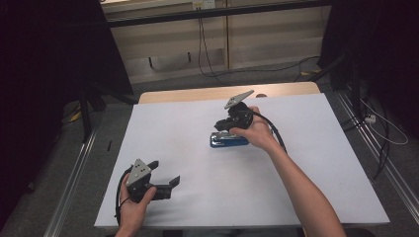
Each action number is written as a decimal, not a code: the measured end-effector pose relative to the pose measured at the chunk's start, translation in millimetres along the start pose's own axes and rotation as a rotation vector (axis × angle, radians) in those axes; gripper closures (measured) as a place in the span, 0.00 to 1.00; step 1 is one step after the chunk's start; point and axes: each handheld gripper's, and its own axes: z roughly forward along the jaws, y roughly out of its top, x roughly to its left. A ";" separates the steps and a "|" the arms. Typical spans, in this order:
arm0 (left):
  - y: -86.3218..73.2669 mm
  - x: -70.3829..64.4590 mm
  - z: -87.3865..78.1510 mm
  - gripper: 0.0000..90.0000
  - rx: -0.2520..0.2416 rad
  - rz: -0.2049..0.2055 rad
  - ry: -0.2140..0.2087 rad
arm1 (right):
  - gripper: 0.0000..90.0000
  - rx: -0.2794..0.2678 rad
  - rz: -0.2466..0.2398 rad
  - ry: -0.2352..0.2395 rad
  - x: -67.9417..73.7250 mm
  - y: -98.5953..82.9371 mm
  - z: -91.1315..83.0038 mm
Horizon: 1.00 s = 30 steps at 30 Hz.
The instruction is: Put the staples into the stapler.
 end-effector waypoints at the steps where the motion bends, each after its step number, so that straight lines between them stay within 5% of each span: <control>1: 0.0 -0.1 0.3 0.05 0.000 0.001 -0.001 | 0.88 0.007 -0.008 0.003 0.0 0.3 0.7; 20: 0.0 0.0 -0.1 0.05 -0.001 0.001 -0.004 | 0.88 0.084 -0.098 -0.014 -11.0 5.2 13.2; 30: -0.1 0.2 -0.4 0.05 -0.002 0.000 -0.005 | 0.88 0.130 -0.224 0.014 -6.3 12.8 21.9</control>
